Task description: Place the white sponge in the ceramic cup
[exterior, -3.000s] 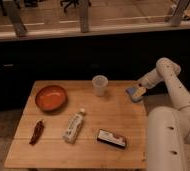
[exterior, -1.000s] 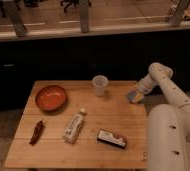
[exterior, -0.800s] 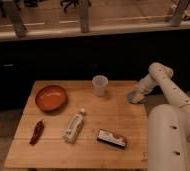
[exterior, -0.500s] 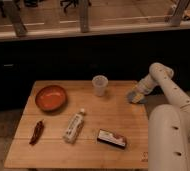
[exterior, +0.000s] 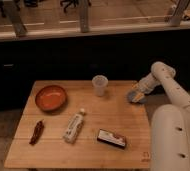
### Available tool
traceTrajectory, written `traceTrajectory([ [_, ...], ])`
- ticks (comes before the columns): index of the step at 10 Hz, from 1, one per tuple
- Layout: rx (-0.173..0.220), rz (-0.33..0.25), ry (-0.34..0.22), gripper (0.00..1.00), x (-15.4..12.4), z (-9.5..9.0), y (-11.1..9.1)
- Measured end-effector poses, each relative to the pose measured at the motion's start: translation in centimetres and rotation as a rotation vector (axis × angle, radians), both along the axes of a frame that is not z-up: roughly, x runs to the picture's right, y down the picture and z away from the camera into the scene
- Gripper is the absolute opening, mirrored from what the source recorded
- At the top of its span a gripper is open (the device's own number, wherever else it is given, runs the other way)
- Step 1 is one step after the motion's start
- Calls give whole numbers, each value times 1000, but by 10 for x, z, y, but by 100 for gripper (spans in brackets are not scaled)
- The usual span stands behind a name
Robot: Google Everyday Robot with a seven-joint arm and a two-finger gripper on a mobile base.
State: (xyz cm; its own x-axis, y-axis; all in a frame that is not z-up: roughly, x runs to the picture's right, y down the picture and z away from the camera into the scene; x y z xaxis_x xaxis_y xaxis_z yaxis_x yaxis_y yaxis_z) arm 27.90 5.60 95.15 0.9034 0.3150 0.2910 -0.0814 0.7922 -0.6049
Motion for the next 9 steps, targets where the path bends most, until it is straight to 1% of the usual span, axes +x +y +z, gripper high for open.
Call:
traceTrajectory([
  [4,16,-11,-40,0,-13,-9,-11],
  [6,28,-25,-71,0,-27,-15,-22],
  [9,44,-26,-88,0,-33,-21,-33],
])
